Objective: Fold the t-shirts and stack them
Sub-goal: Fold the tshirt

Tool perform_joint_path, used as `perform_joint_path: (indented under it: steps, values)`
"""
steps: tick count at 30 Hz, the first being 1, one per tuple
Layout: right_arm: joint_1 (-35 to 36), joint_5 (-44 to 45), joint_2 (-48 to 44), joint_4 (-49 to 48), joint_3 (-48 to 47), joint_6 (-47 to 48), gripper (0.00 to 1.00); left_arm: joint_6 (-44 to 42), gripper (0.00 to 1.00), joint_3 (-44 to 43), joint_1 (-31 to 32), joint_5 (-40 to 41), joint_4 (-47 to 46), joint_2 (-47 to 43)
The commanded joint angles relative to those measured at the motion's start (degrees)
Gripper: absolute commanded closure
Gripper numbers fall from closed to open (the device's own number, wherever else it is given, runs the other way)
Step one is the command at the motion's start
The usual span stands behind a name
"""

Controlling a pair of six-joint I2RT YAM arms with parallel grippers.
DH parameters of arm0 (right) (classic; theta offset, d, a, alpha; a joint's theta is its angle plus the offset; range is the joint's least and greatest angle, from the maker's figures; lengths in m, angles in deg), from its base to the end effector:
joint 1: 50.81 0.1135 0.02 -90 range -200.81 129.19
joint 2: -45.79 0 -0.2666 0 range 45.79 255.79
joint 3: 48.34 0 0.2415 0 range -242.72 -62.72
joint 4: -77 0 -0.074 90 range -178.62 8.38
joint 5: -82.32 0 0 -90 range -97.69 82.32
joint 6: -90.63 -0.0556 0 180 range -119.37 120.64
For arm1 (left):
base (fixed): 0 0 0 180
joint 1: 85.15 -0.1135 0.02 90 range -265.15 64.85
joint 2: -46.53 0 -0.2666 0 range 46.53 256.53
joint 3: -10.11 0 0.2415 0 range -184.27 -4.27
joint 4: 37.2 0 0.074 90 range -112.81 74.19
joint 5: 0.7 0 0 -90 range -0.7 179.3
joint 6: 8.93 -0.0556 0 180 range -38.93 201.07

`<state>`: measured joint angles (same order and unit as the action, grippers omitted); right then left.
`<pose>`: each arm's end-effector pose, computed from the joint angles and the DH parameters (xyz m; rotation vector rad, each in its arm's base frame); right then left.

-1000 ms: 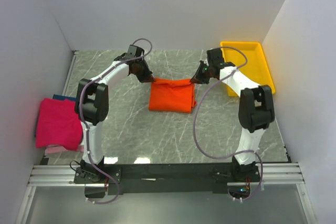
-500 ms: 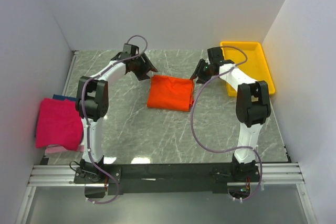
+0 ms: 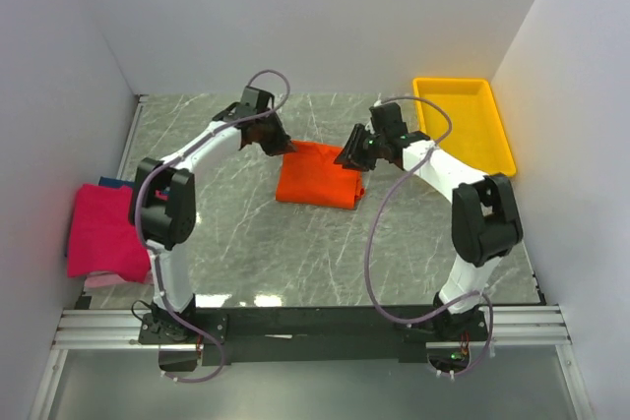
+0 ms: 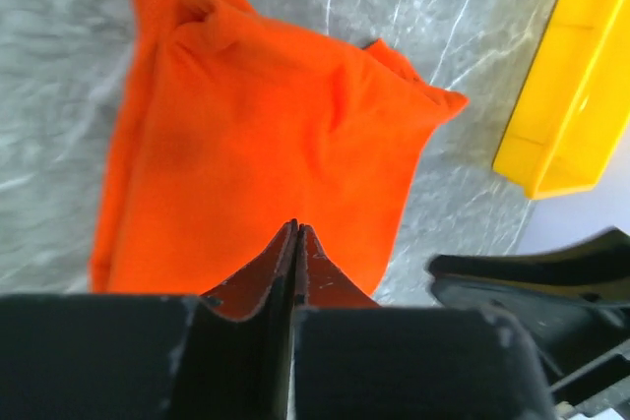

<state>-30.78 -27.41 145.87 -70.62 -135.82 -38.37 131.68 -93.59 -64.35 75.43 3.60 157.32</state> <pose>0.3616 0.1518 0.2340 0.2322 2.4733 0.8808 0.4067 -0.1687 0.2380 -0.5420 2.5018 -0.8270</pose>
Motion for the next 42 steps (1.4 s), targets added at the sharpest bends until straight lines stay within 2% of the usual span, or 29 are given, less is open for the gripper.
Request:
perform_joint_path:
  steps: [1, 4, 11, 15, 19, 21, 24, 26, 28, 31, 33, 37, 42]
  values:
    - [-1.4, -4.2, 5.4, -5.6, -5.5, -1.1, 0.62, -0.8, 0.97, -6.3, -0.6, 0.4, -0.7, 5.9]
    - [-3.2, -8.6, 16.2, -5.5, -13.8, -0.8, 0.62, -1.0, 0.99, -11.8, -1.5, -2.6, -3.3, 12.2]
    - [-7.2, -14.6, 29.4, -8.8, -22.3, -7.7, 0.62, 0.5, 0.93, -18.8, -3.3, -6.5, -7.2, 23.6]
    - [-8.6, -15.5, 30.0, -9.6, -22.5, -8.5, 0.62, 1.4, 0.82, -18.0, -4.7, -8.7, -8.9, 24.3]
    - [-9.3, -16.6, 25.6, -9.7, -21.8, -6.9, 0.61, 1.2, 0.63, -16.1, -5.4, -11.5, -12.3, 20.6]
    - [-9.3, -16.7, 23.3, -8.9, -21.4, -6.2, 0.6, 0.0, 0.56, -16.0, -5.7, -12.5, -12.9, 18.0]
    - [-9.0, -17.2, 16.8, -9.9, -16.3, -6.5, 0.59, -1.2, 0.53, -12.9, -5.6, -12.2, -11.7, 12.9]
    - [-6.9, -17.6, 11.5, -12.7, -9.7, -7.5, 0.59, -1.0, 0.54, -9.4, -5.2, -10.8, -9.9, 9.8]
    - [-4.9, -17.8, 6.8, -15.3, -2.4, -8.9, 0.62, -1.2, 0.61, -5.0, -3.9, -8.8, -4.7, 6.6]
    - [-1.2, -19.5, 3.6, -24.0, 7.3, -13.0, 0.66, 0.2, 0.71, 6.1, -1.7, -8.6, -7.3, 0.8]
    - [0.6, -19.8, 3.4, -29.1, 10.9, -14.3, 0.7, 0.2, 0.75, 12.1, 0.2, -9.4, -10.1, -1.9]
    - [1.2, -21.0, 7.1, -32.8, 15.9, -14.9, 0.78, -0.2, 0.79, 17.2, 2.9, -12.2, -13.5, -1.8]
    - [-2.2, -22.2, 9.4, -38.6, 24.7, -16.0, 0.81, 1.9, 0.8, 22.1, 4.3, -8.0, -12.0, 2.2]
